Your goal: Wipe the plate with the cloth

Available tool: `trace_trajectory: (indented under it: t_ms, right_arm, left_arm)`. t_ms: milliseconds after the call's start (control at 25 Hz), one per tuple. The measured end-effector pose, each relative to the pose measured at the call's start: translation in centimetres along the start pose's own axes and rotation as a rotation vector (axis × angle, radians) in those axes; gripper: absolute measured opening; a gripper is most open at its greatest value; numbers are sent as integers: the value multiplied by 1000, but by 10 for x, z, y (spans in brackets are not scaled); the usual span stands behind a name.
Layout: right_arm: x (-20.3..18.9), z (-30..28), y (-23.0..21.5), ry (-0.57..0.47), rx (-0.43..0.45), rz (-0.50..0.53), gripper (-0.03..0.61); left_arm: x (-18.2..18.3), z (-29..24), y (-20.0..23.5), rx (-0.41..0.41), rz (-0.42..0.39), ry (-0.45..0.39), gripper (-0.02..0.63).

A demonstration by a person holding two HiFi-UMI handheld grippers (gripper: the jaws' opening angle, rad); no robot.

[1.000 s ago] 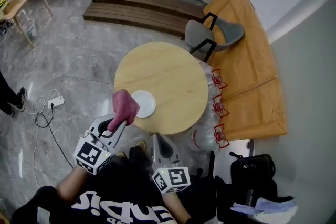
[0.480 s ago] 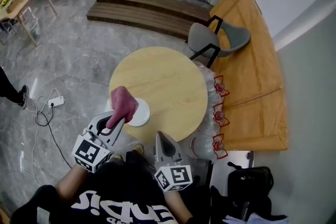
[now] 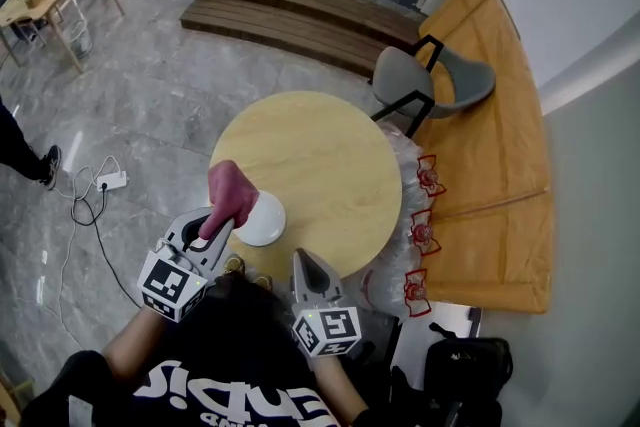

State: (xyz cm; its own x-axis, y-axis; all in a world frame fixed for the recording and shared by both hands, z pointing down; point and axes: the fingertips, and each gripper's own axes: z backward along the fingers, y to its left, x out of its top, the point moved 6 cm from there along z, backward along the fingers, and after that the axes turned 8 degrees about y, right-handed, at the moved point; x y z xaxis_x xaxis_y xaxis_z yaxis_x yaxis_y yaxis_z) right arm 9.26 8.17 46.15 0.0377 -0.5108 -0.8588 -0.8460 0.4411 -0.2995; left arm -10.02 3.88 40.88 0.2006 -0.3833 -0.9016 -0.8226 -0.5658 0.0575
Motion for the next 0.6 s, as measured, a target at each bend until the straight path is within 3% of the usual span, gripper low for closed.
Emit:
trace_trajectory:
  t_ms: [320, 600]
  right_arm:
    - [-12, -29, -15, 77, 22, -24, 23]
    - [-41, -66, -32, 200, 26, -50, 25]
  left_arm:
    - [-9, -20, 15, 8, -12, 34, 52]
    - [-40, -43, 32, -7, 6, 154, 52]
